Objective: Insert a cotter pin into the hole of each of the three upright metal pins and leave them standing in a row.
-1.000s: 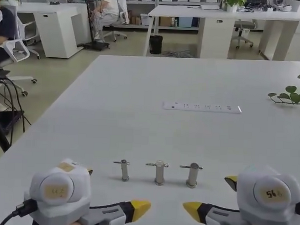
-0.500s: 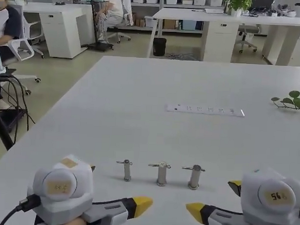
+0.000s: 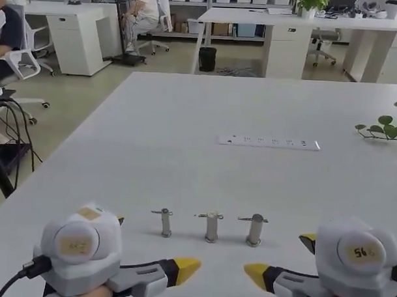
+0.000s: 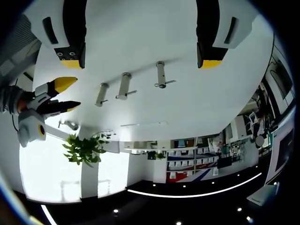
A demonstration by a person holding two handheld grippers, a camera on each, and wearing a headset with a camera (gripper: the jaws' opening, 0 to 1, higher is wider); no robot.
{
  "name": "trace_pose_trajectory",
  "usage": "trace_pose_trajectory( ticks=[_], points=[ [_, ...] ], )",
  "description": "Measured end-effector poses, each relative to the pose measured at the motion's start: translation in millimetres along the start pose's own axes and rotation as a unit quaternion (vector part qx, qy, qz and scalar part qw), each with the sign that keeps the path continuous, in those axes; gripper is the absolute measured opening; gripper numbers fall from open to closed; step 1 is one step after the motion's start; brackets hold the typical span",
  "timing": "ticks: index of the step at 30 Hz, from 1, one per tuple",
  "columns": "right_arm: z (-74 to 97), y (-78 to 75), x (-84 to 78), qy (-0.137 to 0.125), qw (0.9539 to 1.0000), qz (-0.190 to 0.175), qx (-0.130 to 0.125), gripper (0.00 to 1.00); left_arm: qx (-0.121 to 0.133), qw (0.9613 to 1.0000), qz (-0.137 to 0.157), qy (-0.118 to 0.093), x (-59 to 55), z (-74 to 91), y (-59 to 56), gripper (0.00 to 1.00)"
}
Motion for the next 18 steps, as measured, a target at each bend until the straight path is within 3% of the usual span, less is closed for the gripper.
trace_pose_trajectory(
  ticks=[18],
  points=[
    [-4.1,0.6,-0.1,0.005,1.0,0.002,0.003,0.68,-0.002,1.0,-0.004,0.006,-2.5,-1.9,0.5,0.98]
  ],
)
Point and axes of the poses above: the centre of the closed fingertips' face, and the gripper's own axes: z roughly backward along the fingers, y roughly to its left, x roughly out of its top, the point moved 4 cm from there along z, roughly backward along the fingers, and after that the axes turned 12 degrees about x, right-handed, at the moved point
